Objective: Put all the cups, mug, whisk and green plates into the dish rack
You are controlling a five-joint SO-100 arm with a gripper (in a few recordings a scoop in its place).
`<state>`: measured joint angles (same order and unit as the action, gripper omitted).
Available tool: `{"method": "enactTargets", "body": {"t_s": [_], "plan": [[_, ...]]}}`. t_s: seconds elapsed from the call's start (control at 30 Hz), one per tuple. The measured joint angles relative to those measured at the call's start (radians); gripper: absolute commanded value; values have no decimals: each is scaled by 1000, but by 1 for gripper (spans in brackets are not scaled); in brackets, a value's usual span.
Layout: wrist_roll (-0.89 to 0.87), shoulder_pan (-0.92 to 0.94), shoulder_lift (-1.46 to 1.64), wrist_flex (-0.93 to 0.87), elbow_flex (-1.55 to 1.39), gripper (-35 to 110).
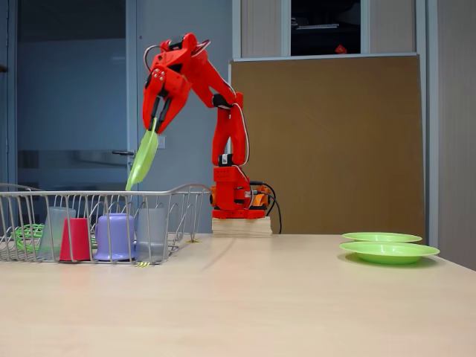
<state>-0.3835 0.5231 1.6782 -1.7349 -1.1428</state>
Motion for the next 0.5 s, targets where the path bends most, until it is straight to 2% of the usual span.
{"method": "enactTargets", "body": {"t_s": [0.5], "plan": [[147, 195, -126, 29, 5, 0]]}}
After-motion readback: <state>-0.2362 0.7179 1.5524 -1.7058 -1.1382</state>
